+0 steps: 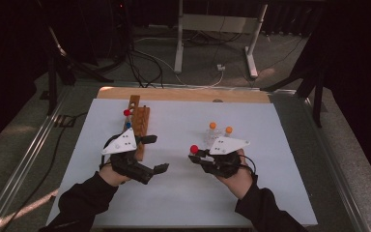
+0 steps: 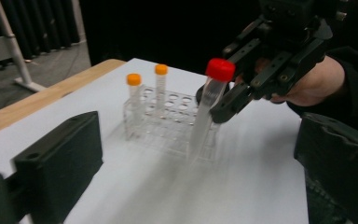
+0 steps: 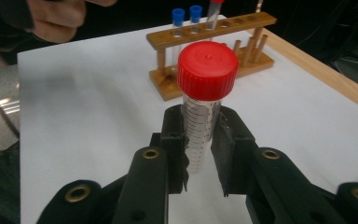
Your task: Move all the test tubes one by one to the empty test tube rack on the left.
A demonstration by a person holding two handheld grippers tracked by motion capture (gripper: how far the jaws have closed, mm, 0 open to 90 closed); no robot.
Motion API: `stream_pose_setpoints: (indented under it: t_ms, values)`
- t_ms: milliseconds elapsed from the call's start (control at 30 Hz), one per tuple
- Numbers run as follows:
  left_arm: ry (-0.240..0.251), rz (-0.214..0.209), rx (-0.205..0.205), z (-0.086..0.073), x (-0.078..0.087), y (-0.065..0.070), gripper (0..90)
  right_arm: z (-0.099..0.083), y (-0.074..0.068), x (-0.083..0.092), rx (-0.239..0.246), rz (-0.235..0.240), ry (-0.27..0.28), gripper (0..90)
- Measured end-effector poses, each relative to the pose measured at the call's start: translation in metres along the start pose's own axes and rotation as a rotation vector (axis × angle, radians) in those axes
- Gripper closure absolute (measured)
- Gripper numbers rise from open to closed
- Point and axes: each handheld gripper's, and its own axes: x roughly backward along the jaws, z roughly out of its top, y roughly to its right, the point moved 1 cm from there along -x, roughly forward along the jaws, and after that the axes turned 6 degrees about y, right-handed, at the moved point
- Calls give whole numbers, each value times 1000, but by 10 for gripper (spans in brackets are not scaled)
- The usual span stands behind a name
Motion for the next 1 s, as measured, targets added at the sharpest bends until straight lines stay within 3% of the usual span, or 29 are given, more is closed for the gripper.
stream_pose_setpoints:
  t_ms: [333,833,1000]
  values:
    - [-18,-13,-54,-1,-24,10,280,0,-14,-17,13,63,-25,751]
    - [-37,-26,-113,0,-37,14,703,4,-20,-24,10,82,-36,751]
    - [-26,-39,-110,3,-36,12,713,5,-19,-22,-3,82,-21,742]
